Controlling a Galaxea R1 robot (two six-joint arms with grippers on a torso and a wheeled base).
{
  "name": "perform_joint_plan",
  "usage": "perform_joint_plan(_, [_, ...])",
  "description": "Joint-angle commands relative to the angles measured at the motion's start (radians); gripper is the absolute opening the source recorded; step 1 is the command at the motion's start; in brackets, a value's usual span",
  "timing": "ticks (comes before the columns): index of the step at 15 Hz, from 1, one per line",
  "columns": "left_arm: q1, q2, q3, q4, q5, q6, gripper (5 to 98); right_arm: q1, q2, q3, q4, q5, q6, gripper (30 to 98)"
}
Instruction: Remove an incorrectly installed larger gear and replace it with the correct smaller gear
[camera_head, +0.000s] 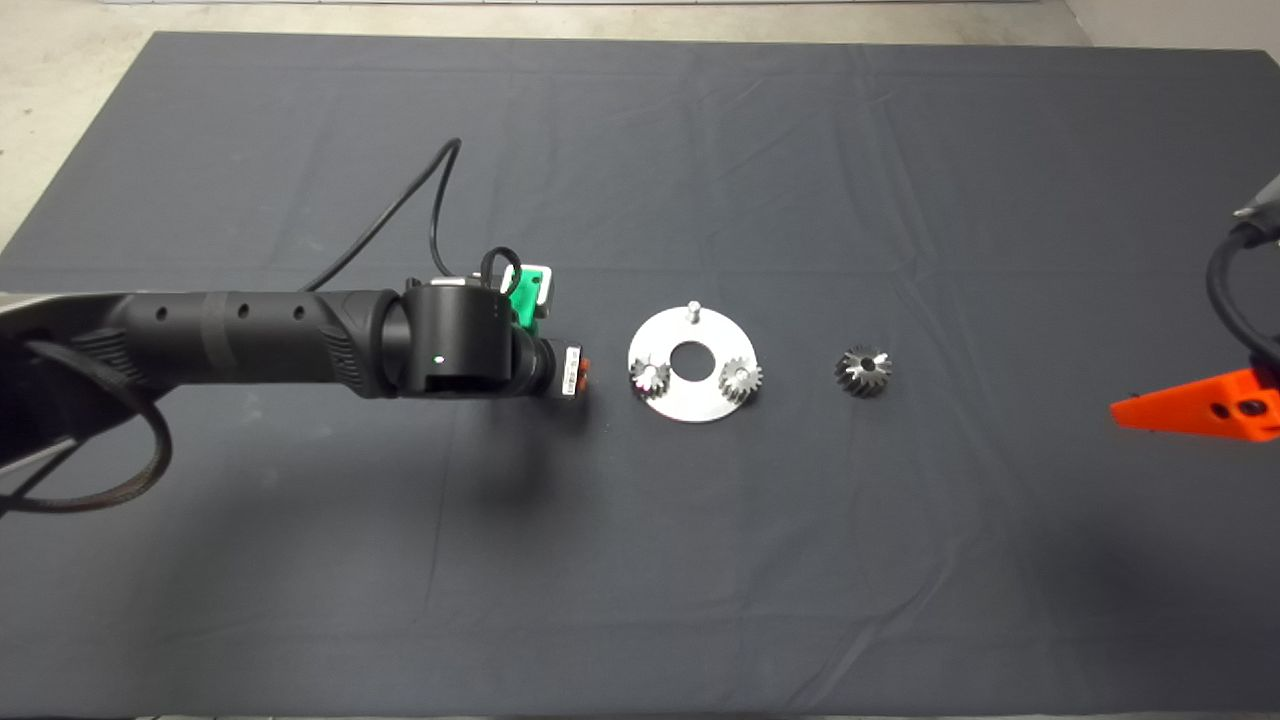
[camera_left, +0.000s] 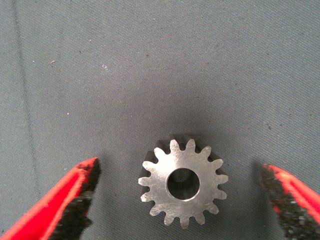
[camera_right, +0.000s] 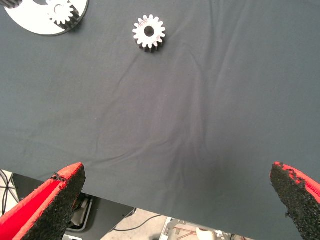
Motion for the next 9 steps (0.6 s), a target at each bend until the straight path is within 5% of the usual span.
perform_joint_plan(1, [-0.006,0.0,-0.002,0.024,0.005,0.004,80.3,0.02,-0.002,0.007,0.033,-0.038,0.005,97.7])
perform_joint_plan(9, [0.006,0.001,-0.002,0.028,0.004,0.005,74.2,0.02,-0.002,0.007,0.033,-0.037,0.005,97.7])
